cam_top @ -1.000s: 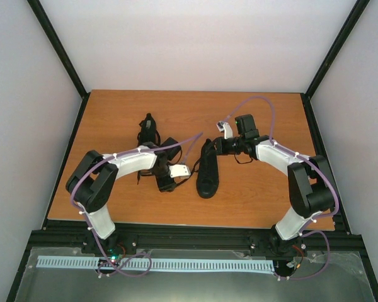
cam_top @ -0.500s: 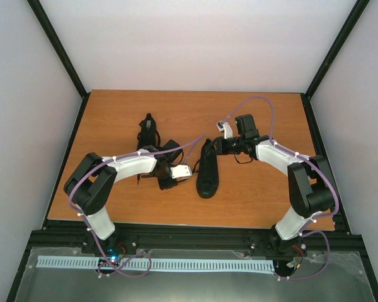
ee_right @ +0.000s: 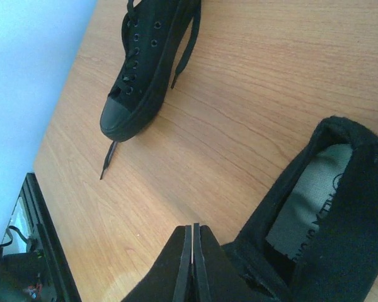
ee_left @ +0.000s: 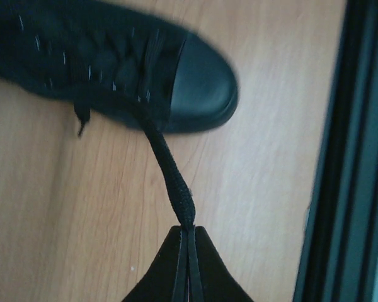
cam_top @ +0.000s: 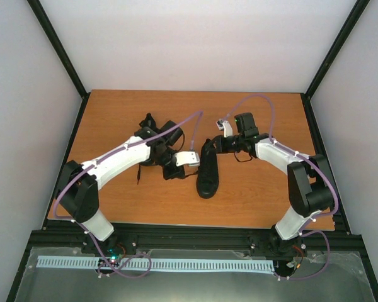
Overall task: Tie the shoes
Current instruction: Wrap the shoelace around the shoelace, then cross the shoelace with the shoelace.
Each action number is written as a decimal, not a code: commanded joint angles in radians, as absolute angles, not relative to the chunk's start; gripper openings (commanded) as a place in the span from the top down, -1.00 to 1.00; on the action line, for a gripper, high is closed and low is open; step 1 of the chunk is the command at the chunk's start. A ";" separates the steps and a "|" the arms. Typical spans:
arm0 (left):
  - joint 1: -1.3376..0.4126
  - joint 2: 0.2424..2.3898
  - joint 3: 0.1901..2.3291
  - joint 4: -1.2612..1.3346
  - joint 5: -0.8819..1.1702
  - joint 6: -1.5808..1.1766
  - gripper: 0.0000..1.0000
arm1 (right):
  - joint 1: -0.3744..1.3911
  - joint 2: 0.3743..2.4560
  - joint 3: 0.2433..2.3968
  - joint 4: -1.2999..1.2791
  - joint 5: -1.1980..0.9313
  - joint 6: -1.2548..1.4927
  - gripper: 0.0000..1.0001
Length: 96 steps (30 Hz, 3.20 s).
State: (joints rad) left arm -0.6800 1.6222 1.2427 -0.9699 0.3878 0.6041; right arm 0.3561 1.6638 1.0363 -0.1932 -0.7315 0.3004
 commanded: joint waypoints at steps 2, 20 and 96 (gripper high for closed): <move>-0.714 1.608 1.408 -1.112 0.592 0.645 0.98 | 0.365 1.687 1.075 -0.214 -0.703 0.273 0.94; -0.937 1.892 1.646 -0.882 0.605 0.571 0.98 | 0.364 1.701 1.103 -0.255 -0.677 0.246 0.94; -0.578 1.811 0.941 0.290 0.710 0.531 -0.52 | 0.368 1.780 1.090 -0.110 -0.744 0.248 0.94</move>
State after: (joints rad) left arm -0.5842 1.7805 0.8722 0.2192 0.6521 0.5385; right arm 0.3607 1.7546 1.0611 -0.1307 -0.7330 0.2501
